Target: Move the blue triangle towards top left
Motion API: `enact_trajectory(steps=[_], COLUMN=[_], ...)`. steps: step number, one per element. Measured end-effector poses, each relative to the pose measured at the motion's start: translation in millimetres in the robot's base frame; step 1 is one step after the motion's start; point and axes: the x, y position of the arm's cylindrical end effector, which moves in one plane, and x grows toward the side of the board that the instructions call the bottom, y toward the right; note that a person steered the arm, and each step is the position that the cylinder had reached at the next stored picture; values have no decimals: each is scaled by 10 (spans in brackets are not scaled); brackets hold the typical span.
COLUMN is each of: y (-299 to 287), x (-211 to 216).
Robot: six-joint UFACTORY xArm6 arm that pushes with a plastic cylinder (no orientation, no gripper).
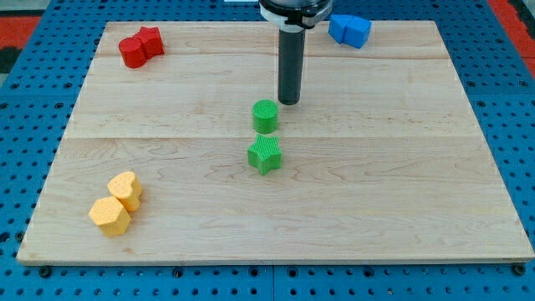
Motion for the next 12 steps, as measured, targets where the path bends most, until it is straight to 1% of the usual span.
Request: enact_trajectory(steps=[1,2,3,4,5,6,7,8,9,10,11,12], y=[387,888,1621,1652,1648,743,154,156,428,756,770,635], x=[-29,-166,-912,-1550,-1759,-1490,-1019,-1304,-1539,-1658,-1762,-1761])
